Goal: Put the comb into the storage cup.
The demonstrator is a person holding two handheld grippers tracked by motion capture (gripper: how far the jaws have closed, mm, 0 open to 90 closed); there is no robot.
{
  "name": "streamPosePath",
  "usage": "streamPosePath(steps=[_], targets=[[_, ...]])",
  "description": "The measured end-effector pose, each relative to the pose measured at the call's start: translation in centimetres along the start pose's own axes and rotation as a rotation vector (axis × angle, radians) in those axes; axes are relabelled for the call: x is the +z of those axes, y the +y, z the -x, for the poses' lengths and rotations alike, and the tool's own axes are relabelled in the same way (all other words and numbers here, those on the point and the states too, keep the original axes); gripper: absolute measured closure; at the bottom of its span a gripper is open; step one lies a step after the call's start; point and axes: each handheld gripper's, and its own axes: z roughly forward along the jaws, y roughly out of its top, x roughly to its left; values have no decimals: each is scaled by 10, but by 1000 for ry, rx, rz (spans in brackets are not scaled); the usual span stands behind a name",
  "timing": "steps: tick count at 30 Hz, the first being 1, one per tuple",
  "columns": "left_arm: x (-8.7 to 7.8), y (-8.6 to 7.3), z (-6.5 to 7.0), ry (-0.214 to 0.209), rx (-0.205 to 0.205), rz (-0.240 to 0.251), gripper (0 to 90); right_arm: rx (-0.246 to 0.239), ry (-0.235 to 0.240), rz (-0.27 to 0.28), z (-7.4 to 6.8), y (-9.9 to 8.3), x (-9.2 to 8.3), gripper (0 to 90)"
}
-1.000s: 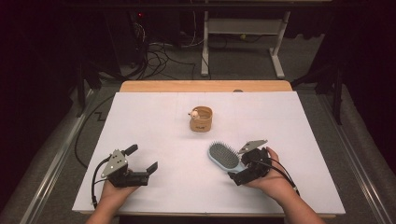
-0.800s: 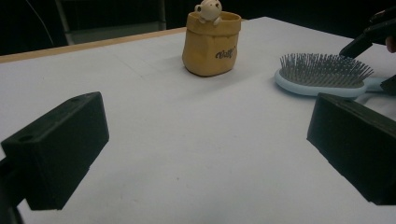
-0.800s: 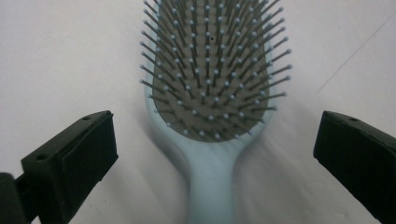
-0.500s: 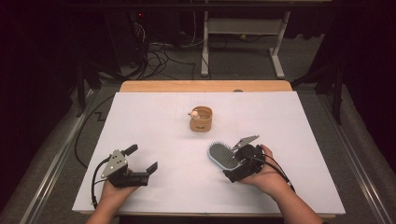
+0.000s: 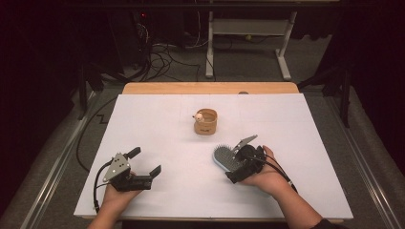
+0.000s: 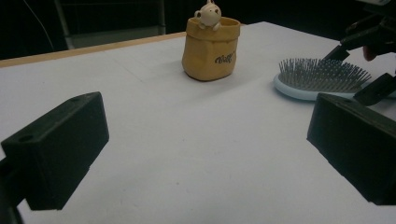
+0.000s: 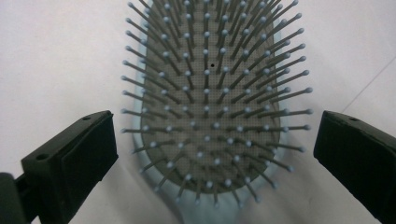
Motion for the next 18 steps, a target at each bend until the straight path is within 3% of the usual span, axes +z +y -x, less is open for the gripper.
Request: streamPosePath(steps=[18], targets=[[0, 0, 2, -9, 8, -9, 0, -17, -8, -30, 1, 18, 7, 8]])
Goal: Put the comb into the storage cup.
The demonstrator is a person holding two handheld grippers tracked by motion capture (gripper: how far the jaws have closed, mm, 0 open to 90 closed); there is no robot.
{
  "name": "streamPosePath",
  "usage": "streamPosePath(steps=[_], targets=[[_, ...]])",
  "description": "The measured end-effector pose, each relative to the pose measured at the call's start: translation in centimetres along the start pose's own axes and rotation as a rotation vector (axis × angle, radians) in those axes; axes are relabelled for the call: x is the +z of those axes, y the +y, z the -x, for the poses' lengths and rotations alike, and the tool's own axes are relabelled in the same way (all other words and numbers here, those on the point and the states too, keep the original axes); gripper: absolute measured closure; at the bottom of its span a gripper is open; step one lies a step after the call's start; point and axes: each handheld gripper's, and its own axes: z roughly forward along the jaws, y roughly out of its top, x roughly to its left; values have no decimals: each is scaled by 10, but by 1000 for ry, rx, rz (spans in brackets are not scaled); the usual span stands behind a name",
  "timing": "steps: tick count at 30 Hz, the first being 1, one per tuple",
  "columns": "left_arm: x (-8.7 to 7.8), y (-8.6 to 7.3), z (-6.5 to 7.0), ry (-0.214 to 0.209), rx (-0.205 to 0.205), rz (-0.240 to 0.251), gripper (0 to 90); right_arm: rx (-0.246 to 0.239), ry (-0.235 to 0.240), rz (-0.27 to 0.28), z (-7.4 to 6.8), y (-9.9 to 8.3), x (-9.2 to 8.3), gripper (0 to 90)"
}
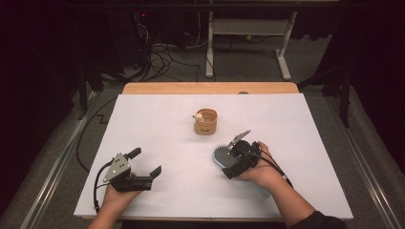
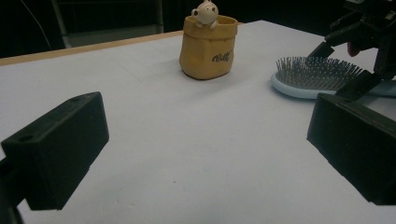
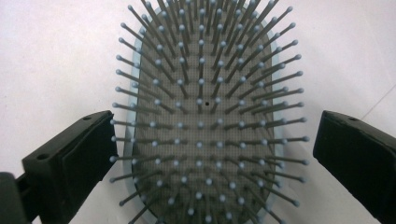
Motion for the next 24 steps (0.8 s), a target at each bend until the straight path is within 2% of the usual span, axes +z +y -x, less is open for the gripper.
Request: streamPosePath(steps=[7, 11, 17, 24], targets=[[0, 0, -1, -2, -2, -1, 0, -16, -3, -28, -1, 7, 4, 25], [0, 0, -1, -2, -5, 3, 0, -2, -3, -40, 0, 9, 5, 35], [-1, 0, -1, -1, -6, 5, 0, -23, -7, -46, -2, 10, 10, 70], [-1, 0, -2, 0, -12, 9, 0, -14, 17, -36, -1, 12, 12, 116]])
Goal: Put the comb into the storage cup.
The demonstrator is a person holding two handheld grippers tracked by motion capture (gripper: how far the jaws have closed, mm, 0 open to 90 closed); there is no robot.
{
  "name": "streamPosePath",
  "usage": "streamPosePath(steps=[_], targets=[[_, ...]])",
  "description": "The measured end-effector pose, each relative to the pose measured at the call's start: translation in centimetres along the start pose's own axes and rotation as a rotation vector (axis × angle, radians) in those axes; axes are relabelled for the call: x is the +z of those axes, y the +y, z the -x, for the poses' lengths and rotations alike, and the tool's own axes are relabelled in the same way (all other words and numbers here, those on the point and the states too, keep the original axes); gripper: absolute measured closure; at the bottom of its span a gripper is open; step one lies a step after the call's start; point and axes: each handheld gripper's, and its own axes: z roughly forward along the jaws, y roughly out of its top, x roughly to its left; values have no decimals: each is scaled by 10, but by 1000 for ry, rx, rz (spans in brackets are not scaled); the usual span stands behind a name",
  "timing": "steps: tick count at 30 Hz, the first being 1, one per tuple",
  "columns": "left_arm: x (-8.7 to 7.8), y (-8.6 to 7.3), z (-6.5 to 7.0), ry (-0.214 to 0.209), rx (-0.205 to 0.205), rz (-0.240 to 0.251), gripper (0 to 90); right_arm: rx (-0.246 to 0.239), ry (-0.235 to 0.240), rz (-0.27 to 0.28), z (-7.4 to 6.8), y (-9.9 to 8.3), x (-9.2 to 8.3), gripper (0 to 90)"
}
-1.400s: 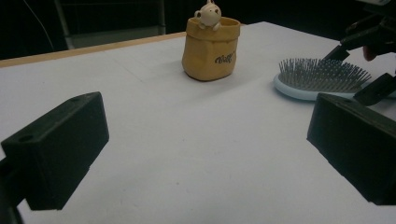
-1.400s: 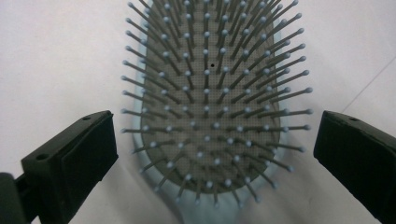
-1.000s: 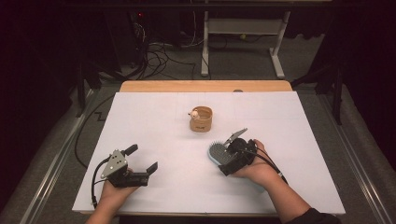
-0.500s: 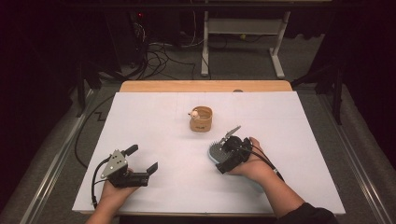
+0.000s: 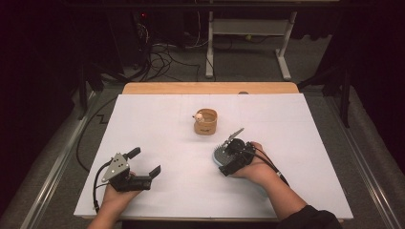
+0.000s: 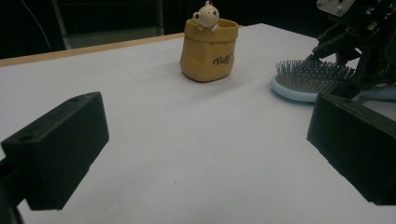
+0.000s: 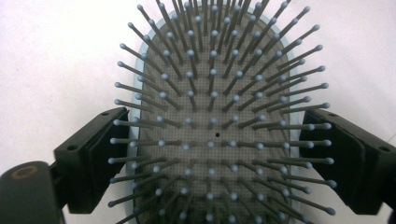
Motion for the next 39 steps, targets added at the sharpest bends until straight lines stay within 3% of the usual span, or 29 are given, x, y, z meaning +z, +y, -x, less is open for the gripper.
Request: streamPosePath(steps=[4, 39], targets=[[0, 0, 0, 0, 1, 4, 0, -10, 5, 3, 1, -1, -2, 154], [0, 1, 2, -4, 8, 2, 0, -30, 7, -20, -1, -4, -3, 152]])
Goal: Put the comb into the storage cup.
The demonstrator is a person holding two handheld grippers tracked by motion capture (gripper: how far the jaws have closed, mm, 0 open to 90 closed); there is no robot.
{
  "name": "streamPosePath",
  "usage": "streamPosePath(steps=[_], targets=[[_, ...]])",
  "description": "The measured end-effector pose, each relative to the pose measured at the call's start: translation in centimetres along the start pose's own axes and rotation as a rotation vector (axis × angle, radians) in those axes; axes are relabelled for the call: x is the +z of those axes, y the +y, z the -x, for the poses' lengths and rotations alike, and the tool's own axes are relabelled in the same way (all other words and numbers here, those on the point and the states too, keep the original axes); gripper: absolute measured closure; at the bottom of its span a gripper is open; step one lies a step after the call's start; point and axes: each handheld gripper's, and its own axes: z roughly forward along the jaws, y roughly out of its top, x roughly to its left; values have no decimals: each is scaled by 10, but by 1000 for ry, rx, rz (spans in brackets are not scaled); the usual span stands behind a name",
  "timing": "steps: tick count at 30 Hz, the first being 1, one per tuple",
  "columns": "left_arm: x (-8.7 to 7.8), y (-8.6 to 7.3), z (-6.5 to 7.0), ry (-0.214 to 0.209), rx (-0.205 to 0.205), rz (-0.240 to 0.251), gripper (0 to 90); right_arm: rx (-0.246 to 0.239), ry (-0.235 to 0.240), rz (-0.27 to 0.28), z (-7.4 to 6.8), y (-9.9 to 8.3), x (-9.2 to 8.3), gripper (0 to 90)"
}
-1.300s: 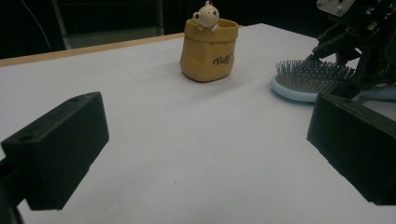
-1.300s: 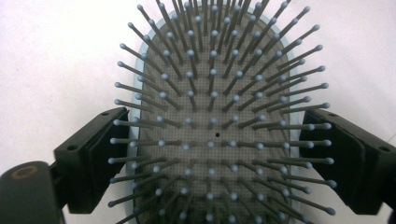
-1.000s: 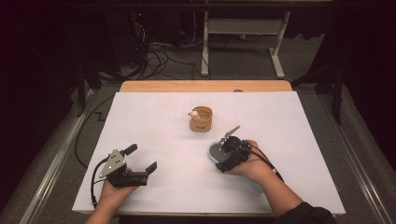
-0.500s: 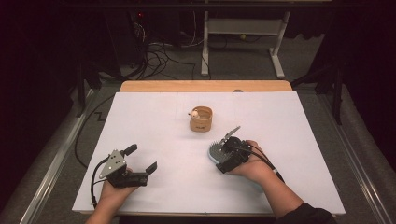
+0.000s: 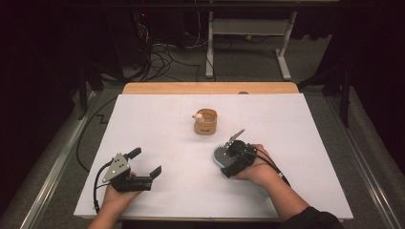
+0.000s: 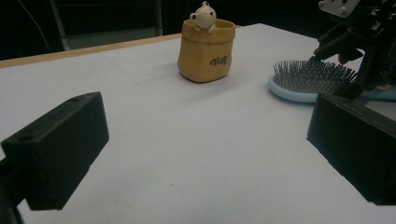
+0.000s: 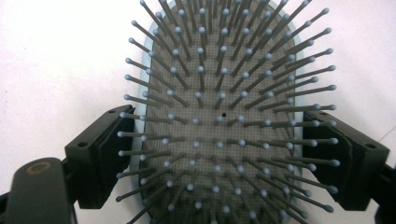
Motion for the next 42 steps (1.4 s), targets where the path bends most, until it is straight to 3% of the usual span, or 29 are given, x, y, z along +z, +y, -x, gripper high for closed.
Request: streamPosePath(steps=[30, 42], targets=[[-1, 0, -1, 4, -5, -3, 0, 24, -11, -29, -2, 5, -2, 209], [0, 0, -2, 2, -7, 3, 0, 34, -27, 65, -2, 0, -22, 210]])
